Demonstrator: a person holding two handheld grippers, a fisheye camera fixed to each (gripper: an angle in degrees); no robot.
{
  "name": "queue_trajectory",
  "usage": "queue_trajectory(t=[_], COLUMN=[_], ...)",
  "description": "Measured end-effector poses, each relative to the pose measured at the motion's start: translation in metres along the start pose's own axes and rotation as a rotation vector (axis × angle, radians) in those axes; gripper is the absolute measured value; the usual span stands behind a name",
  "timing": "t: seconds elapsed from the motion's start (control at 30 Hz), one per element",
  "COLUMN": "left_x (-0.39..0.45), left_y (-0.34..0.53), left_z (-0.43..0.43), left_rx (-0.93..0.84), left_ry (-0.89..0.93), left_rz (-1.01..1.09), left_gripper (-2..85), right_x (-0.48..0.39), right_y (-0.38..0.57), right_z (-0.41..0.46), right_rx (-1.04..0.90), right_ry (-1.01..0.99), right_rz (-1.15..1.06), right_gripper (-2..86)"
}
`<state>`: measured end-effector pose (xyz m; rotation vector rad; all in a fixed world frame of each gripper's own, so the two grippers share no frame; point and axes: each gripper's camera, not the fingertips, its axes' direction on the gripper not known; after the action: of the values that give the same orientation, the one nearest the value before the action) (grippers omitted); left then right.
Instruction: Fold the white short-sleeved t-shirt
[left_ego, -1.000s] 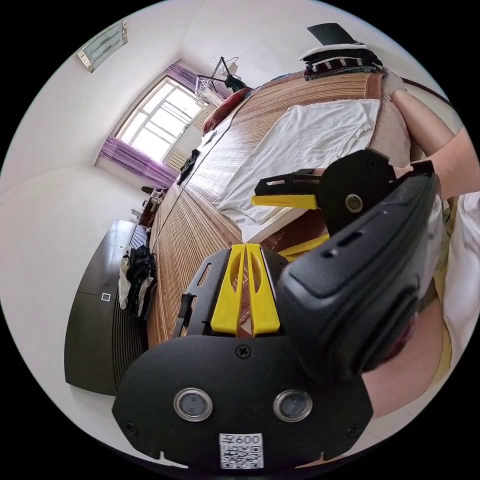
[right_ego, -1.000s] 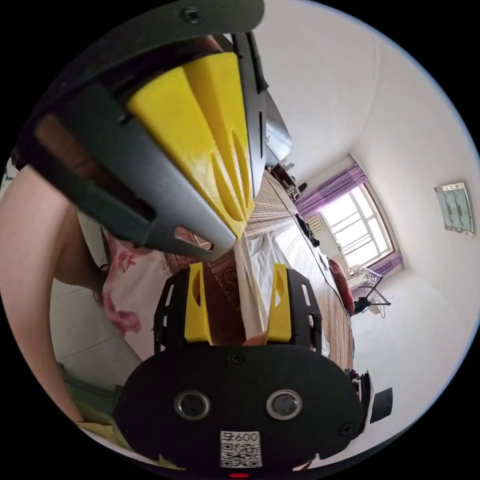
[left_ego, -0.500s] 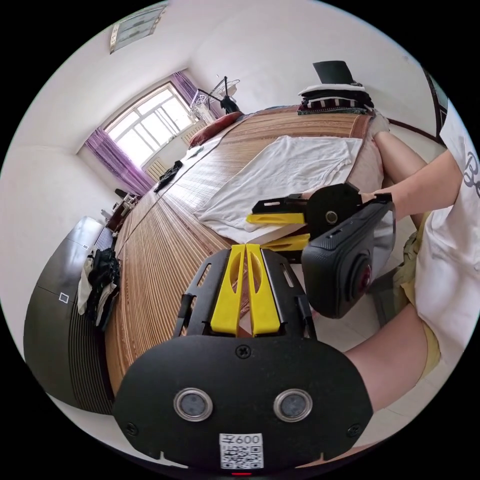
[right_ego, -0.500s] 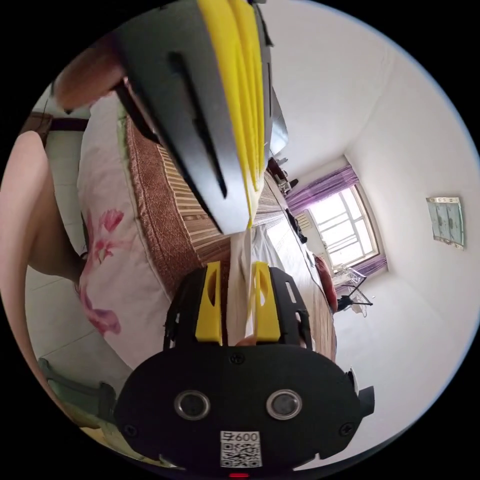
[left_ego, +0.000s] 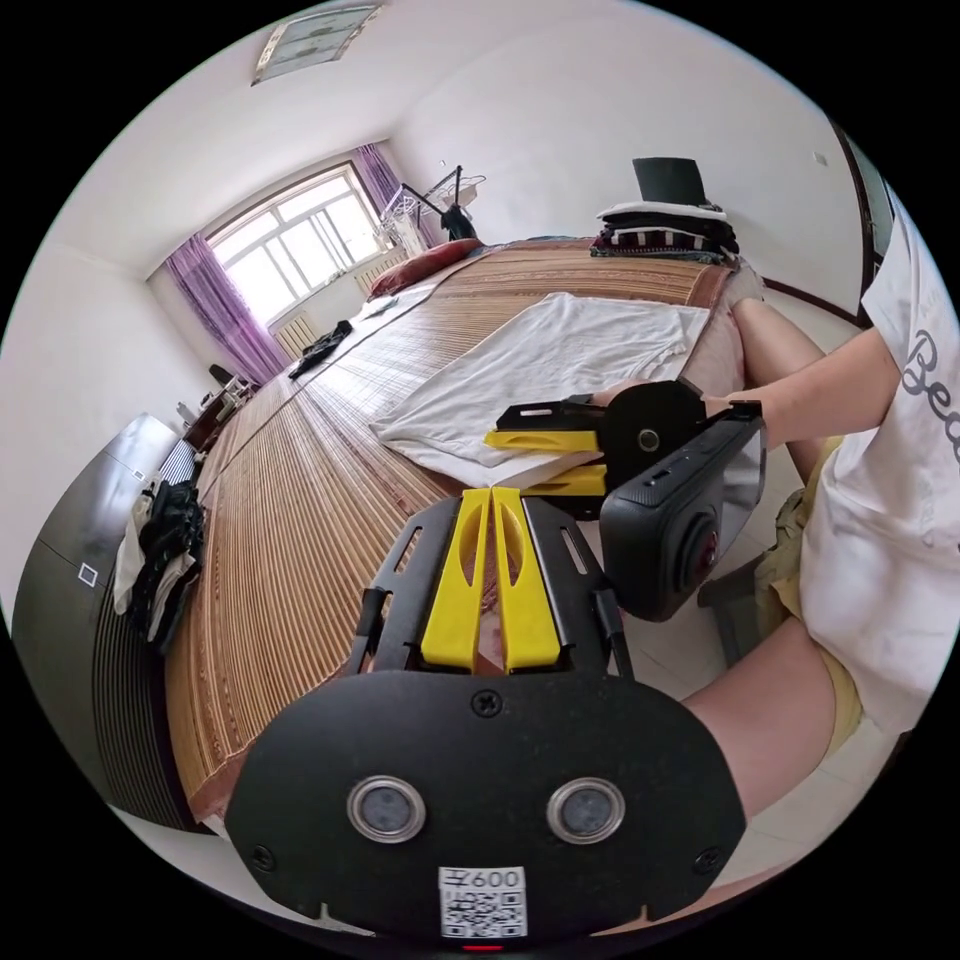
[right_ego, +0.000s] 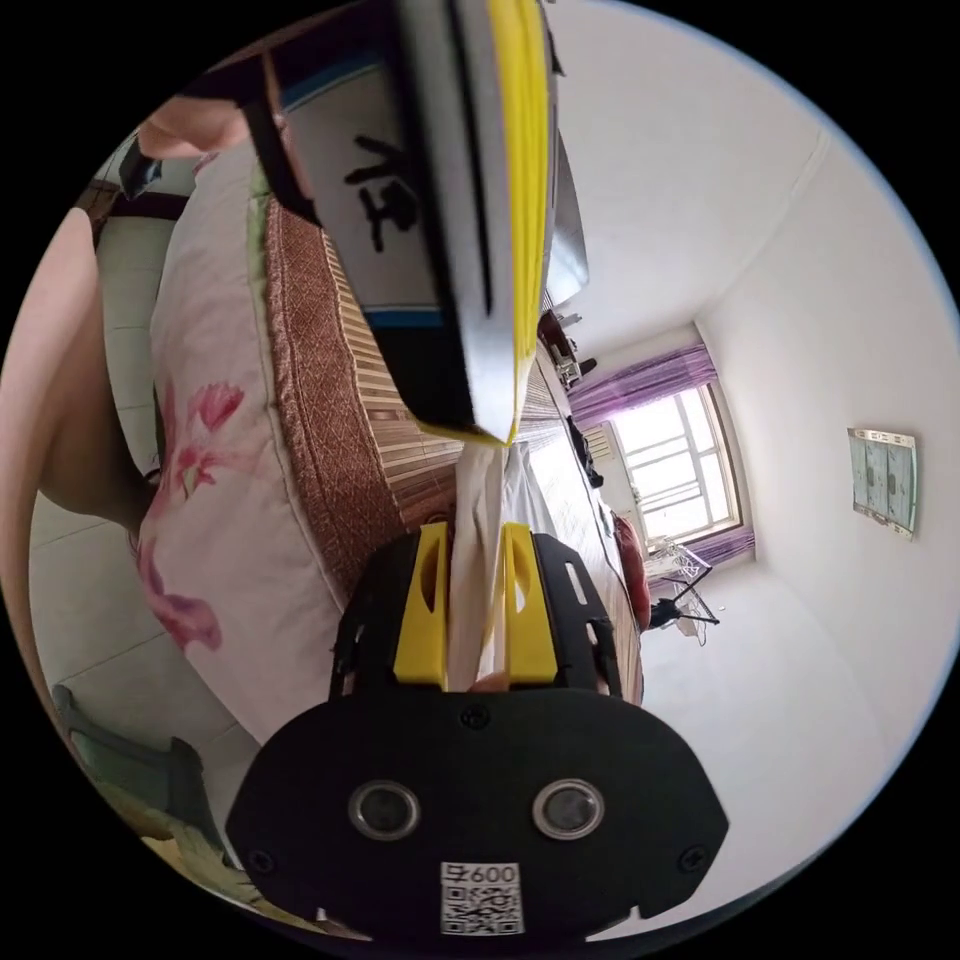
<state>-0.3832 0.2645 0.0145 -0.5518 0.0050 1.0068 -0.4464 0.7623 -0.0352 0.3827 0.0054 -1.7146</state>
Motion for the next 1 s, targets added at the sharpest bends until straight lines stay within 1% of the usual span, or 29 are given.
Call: queue_trajectory(t=[0.13, 0.3, 0.4, 0.43, 0.5, 0.63, 0.7, 0.73, 0.8, 0.83, 0.87, 0.9, 0.93, 0.97, 1.0], left_x=[-0.017, -0.042, -0.057, -0.060, -0.080, -0.132, -0.173, -0.183, -0.218, -0.227, -0.242, -0.257, -0.267, -0.272, -0.281], left_y=[0.008, 0.019, 0.024, 0.025, 0.032, 0.052, 0.066, 0.069, 0.080, 0.082, 0.088, 0.093, 0.097, 0.097, 0.099], left_z=[0.010, 0.021, 0.027, 0.028, 0.025, 0.020, 0.028, 0.033, 0.058, 0.067, 0.087, 0.110, 0.128, 0.135, 0.150], left_rx=[0.003, 0.019, 0.033, 0.039, 0.093, 0.179, 0.207, 0.207, 0.199, 0.192, 0.158, 0.080, 0.065, 0.082, 0.090], left_ry=[0.012, 0.042, 0.040, 0.043, 0.056, 0.105, 0.219, 0.255, 0.416, 0.454, 0.528, 0.591, 0.642, 0.665, 0.710], left_rz=[-0.024, -0.049, -0.062, -0.064, -0.106, -0.296, -0.455, -0.495, -0.658, -0.704, -0.812, -0.943, -1.030, -1.062, -1.142], left_gripper=[1.1, 1.3, 1.6, 1.7, 2.3, 4.9, 8.4, 9.3, 11.6, 11.8, 12.0, 11.5, 11.1, 10.8, 10.6], right_x=[-0.008, -0.014, -0.008, -0.002, 0.007, 0.017, 0.018, 0.018, 0.019, 0.019, 0.020, 0.020, 0.020, 0.020, 0.020], right_y=[-0.002, 0.007, 0.018, 0.024, 0.035, 0.057, 0.067, 0.076, 0.089, 0.098, 0.109, 0.115, 0.126, 0.136, 0.142], right_z=[-0.002, -0.001, -0.001, -0.001, -0.001, -0.010, -0.018, -0.026, -0.038, -0.047, -0.055, -0.059, -0.065, -0.070, -0.072], right_rx=[0.000, -0.004, 0.019, 0.025, 0.037, 0.069, 0.074, 0.083, 0.097, 0.111, 0.127, 0.135, 0.149, 0.161, 0.167], right_ry=[0.028, 0.028, -0.034, -0.088, -0.146, -0.172, -0.195, -0.212, -0.234, -0.247, -0.254, -0.255, -0.255, -0.251, -0.249], right_rz=[-0.014, -0.017, 0.038, 0.073, 0.118, 0.145, 0.152, 0.162, 0.180, 0.194, 0.215, 0.227, 0.249, 0.267, 0.278], right_gripper=[0.1, -0.6, -0.7, -0.7, -0.8, -0.8, -0.8, -0.8, -0.8, -0.8, -0.8, -0.8, -0.8, -0.9, -0.9])
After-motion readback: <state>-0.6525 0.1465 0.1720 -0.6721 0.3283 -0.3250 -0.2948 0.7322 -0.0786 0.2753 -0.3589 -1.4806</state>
